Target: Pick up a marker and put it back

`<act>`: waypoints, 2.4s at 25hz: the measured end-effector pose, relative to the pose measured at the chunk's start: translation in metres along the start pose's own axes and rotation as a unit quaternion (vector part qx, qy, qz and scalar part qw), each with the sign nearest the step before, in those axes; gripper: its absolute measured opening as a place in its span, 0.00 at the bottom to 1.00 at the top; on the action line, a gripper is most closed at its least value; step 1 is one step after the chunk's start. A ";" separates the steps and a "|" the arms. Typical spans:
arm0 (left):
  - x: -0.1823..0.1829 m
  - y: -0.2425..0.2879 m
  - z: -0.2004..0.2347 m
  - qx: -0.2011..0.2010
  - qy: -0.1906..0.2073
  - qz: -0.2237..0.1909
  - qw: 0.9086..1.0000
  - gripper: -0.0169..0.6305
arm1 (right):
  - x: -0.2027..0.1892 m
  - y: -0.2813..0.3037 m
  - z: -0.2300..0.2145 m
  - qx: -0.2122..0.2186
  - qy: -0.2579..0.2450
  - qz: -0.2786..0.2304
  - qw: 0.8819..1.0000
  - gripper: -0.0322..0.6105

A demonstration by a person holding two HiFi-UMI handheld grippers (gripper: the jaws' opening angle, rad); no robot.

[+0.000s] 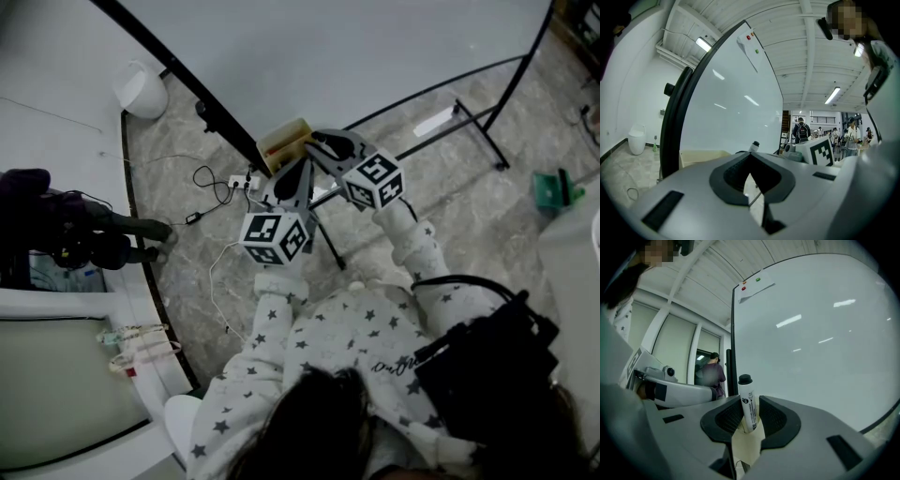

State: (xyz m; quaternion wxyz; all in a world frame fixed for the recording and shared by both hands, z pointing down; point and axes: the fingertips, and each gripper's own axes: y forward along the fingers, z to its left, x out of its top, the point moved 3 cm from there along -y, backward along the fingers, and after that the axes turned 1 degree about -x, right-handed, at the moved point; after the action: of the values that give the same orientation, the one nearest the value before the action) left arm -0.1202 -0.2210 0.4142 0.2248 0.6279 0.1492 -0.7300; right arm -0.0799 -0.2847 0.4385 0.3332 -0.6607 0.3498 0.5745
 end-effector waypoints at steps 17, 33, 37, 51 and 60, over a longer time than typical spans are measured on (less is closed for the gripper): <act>0.018 -0.017 0.006 0.001 -0.001 -0.022 1.000 0.03 | 0.056 -0.020 0.025 0.001 -0.050 -0.034 0.998 0.30; 0.083 -0.035 -0.049 -0.045 0.047 -0.052 0.997 0.03 | 0.123 -0.066 0.060 0.012 -0.051 -0.054 0.997 0.06; 0.081 -0.036 -0.048 -0.039 0.059 -0.046 0.996 0.03 | 0.121 -0.066 0.061 0.015 -0.047 -0.051 0.997 0.06; 0.078 -0.035 -0.046 -0.040 0.051 -0.043 0.997 0.03 | 0.116 -0.064 0.060 0.019 -0.038 -0.045 0.998 0.06; 0.074 -0.033 -0.046 -0.041 0.049 -0.039 0.997 0.03 | 0.113 -0.065 0.057 0.024 -0.018 -0.052 0.998 0.06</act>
State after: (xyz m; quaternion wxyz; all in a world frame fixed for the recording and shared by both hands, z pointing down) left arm -0.1061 -0.1803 0.3312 0.2138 0.6468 0.2142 -0.7000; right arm -0.0438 -0.2108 0.3223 0.3842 -0.6596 0.3227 0.5596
